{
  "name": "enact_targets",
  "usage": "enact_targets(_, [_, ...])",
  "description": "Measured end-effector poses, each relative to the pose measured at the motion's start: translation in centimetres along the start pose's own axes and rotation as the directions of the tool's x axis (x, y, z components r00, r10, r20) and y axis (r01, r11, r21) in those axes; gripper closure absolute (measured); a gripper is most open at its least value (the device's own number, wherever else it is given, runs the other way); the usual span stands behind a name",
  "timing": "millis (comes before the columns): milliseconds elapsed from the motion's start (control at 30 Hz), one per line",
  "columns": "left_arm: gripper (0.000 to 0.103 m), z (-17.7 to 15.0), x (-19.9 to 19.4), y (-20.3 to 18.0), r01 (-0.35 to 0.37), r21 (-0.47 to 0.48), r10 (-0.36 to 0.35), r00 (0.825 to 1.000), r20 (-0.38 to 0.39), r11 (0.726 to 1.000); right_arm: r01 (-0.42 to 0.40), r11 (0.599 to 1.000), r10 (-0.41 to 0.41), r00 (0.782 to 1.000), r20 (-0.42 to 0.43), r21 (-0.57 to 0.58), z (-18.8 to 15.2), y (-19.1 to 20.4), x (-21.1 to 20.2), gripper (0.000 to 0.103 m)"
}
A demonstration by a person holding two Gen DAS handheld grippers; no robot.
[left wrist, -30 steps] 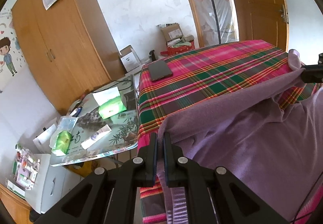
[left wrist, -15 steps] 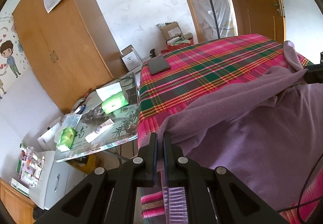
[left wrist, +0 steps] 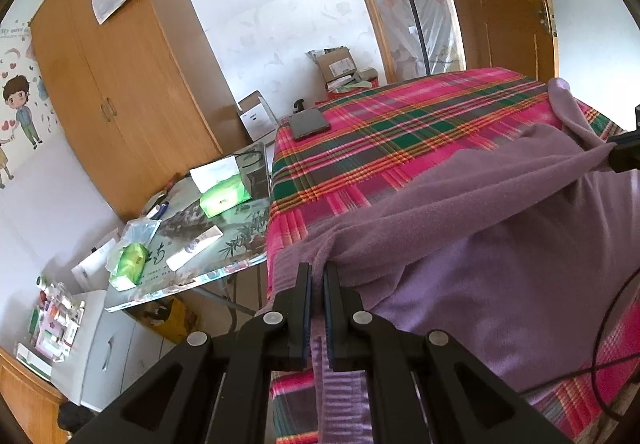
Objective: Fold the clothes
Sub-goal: 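Lift the mauve garment with both grippers and fold it over itself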
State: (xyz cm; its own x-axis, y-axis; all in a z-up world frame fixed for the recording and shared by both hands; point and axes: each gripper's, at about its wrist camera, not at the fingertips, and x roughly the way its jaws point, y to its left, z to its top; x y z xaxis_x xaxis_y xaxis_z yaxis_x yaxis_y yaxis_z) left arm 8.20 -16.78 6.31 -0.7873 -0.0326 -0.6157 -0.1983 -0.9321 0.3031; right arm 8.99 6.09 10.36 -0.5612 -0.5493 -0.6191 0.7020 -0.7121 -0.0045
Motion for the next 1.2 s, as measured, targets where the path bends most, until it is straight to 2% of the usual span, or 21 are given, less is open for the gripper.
enact_targets(533, [0.097, -2.7, -1.2, -1.2, 0.026, -0.005, -0.026, 1.000, 0.003, 1.000, -0.025, 1.000, 0.024, 0.998, -0.060, -0.006, -3.1, 0.8, 0.1, 0.100])
enact_targets(833, [0.096, -4.2, -1.9, -1.4, 0.044, -0.039, -0.045, 0.999, -0.012, 0.998, -0.035, 0.999, 0.039, 0.995, -0.096, 0.037, -5.0, 0.7, 1.2, 0.100])
enact_targets(933, [0.095, -5.2, -2.6, -0.9, 0.066, -0.101, -0.068, 0.998, -0.012, 0.993, -0.034, 0.999, 0.038, 0.994, -0.102, 0.041, -5.3, 0.6, 1.4, 0.100])
enact_targets(1033, [0.093, -6.0, -3.2, 0.1, 0.096, -0.197, -0.101, 0.995, -0.017, 0.976, -0.032, 0.999, 0.036, 0.994, -0.101, 0.040, -5.4, 0.6, 1.3, 0.100])
enact_targets(1200, [0.089, -7.4, -4.9, 1.8, 0.135, -0.353, -0.147, 0.989, -0.007, 0.926, -0.025, 0.999, 0.029, 0.995, -0.099, 0.036, -5.5, 0.7, 1.2, 0.100])
